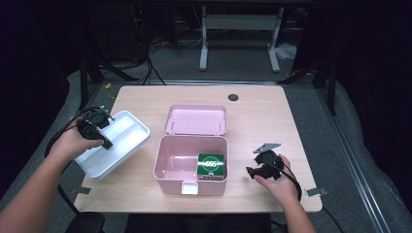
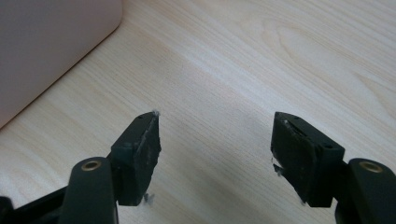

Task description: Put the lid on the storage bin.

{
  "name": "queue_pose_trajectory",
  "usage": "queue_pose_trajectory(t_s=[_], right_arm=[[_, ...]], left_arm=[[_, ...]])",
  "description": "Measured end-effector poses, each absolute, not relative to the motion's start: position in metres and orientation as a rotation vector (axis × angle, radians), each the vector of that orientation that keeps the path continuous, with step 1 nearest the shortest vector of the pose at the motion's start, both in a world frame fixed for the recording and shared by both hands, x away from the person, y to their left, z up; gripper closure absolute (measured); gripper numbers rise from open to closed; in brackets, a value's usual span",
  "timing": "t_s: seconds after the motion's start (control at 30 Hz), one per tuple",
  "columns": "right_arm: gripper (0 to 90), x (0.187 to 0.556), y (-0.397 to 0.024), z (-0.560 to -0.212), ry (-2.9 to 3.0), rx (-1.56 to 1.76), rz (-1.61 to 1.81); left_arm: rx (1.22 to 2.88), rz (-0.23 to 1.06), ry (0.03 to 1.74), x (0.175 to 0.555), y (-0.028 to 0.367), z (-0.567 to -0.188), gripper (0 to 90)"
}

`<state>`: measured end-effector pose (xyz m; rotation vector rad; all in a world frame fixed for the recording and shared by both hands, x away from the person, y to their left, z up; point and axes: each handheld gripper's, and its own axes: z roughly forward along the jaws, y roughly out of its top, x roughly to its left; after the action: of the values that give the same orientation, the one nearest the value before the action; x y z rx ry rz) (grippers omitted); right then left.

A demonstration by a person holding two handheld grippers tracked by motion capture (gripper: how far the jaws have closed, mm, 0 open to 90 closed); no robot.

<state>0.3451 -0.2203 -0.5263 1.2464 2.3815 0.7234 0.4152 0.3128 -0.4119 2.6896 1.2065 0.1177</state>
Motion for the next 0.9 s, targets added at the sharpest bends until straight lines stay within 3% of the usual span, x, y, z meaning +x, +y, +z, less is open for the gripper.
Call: queue_pose_trajectory(t_s=[0.6,0.9], right_arm=[[32.3,0.345,-0.221,-0.526,2.378,1.249,0.725],[32.3,0.345,-0.221,-0.527,2.378,1.252,0.731]], left_arm=[[2.733,0.139,1.097,0.41,0.291,-0.382,89.1],[2.758,0.147,0.957,0.411,0.272,-0.361,89.1]])
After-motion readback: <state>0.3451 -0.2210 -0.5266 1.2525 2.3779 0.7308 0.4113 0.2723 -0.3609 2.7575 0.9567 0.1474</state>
